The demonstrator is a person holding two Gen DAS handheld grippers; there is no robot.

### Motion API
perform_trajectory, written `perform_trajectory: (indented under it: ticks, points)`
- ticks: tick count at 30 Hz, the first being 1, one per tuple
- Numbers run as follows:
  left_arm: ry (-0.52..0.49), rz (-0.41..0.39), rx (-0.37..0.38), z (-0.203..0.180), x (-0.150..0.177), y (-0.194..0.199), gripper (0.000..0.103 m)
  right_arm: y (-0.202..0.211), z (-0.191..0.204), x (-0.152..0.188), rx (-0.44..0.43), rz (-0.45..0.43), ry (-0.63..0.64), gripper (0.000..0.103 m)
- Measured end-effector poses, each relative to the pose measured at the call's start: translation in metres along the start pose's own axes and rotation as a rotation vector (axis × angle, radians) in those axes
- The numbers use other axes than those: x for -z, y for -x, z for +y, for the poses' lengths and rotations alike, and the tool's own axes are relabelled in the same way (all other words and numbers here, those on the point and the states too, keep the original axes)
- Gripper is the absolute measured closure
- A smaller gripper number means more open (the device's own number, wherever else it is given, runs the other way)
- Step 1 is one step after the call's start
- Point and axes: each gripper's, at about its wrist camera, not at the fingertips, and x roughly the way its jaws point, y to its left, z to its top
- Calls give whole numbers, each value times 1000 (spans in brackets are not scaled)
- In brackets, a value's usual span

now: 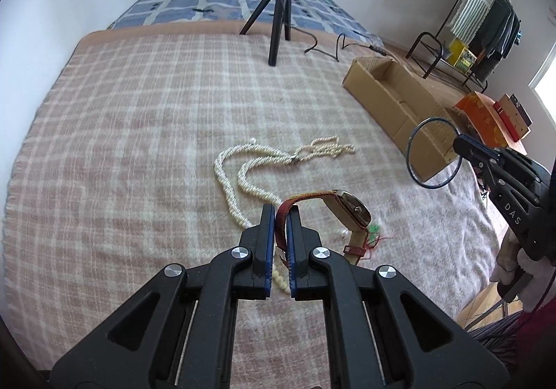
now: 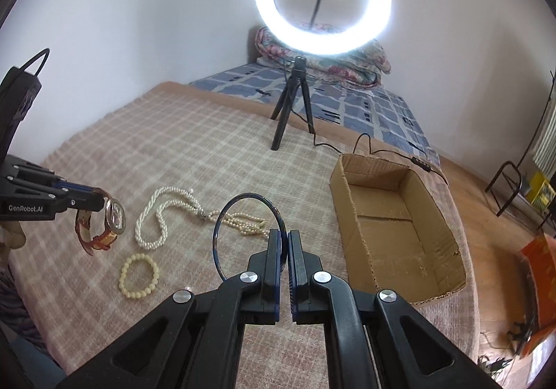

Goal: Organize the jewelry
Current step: 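Lift and carry the watch toward the cardboard box with the left tool while the right tool carries the hoop, then open the left tool over the box while the right tool releases the hoop inside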

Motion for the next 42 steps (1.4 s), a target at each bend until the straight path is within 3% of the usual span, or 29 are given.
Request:
perform_trajectory:
  ticks: [17,23,30,42]
  points:
    - [-48,-54,32,-48,-55,-14,99,3,-57,-10,-46,1,-178,102]
    - [-76,-71,23,-71,-77,-33,99,-2,-80,-17,-10,-14,-207,102]
    - [-102,-88,73,-108,-113,-50,99,-4,-116,-30,34,-48,-265,102]
    - [-92,-52,101,-165,-162,-113,99,-25,-165,-16,11,2,-405,102]
